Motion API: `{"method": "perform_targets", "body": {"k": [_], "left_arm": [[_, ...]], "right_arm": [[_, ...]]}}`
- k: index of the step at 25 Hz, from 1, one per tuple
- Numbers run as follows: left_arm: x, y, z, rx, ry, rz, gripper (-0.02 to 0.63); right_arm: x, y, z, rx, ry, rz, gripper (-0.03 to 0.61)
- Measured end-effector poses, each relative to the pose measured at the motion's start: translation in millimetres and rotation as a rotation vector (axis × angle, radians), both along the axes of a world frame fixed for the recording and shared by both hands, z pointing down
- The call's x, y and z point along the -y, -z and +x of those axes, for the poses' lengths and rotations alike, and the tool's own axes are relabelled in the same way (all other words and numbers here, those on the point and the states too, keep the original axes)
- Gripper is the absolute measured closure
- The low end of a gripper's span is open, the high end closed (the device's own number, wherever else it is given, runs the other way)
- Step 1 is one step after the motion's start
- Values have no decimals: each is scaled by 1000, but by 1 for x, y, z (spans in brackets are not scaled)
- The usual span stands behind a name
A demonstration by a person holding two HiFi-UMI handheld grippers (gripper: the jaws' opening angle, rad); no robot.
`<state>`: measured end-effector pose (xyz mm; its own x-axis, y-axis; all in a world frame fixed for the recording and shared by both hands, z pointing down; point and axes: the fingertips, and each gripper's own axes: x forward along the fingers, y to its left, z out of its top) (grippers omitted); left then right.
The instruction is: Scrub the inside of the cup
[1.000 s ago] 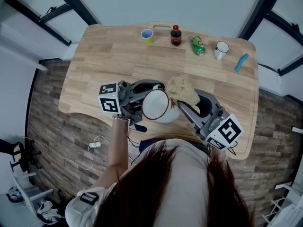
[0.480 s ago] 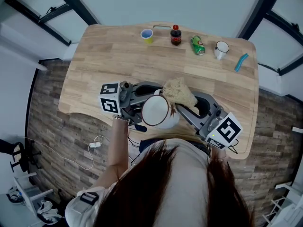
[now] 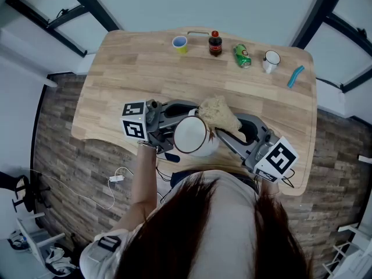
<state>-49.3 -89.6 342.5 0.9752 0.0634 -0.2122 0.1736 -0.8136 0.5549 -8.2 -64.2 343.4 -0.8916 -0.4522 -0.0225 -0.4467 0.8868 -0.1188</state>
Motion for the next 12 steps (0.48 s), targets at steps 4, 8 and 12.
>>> {"method": "perform_targets", "body": {"k": [4, 8, 12], "left_arm": [[5, 0, -3, -6, 19, -3, 561], [9, -1, -5, -13, 44, -13, 561], [11, -1, -6, -16, 60, -16, 561]], "right_arm": [[2, 0, 0, -6, -5, 2, 440], [2, 0, 1, -8, -8, -1, 440], [2, 0, 2, -11, -13, 0, 442]]}}
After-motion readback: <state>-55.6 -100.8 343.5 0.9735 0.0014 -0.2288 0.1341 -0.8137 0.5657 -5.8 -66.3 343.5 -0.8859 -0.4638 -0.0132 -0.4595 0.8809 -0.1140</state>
